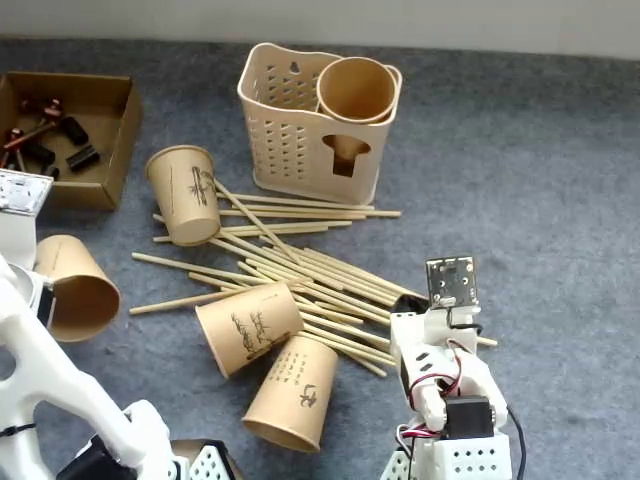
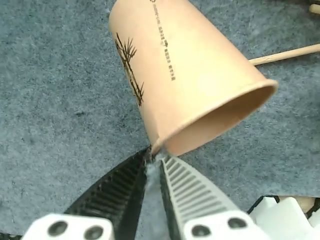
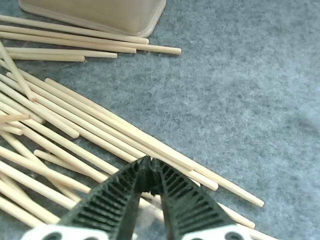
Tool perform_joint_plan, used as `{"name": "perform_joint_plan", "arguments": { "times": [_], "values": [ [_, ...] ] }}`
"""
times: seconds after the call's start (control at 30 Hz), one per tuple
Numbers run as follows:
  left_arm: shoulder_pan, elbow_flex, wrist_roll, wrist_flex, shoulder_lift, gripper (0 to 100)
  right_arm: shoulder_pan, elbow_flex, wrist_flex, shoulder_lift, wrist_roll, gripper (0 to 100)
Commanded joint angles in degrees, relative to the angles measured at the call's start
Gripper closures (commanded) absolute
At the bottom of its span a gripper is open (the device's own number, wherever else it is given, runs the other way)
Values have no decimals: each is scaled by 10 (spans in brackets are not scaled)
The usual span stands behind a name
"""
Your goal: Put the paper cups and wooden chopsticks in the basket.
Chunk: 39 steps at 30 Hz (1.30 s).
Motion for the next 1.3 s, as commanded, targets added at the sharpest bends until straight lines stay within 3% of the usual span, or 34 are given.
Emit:
{"name": "perform_joint_plan", "arguments": {
  "times": [0.0, 0.17, 0.47, 1.27],
  "values": [
    [10, -51, 14, 22, -16, 995, 3, 66, 22, 1, 3, 993],
    [11, -91, 52, 30, -16, 995, -8, 66, 78, -3, 2, 993],
    [80, -169, 145, 58, -16, 995, -7, 66, 157, -3, 5, 993],
    [290, -315, 416, 59, -16, 995, -7, 66, 158, -4, 5, 993]
  ]
}}
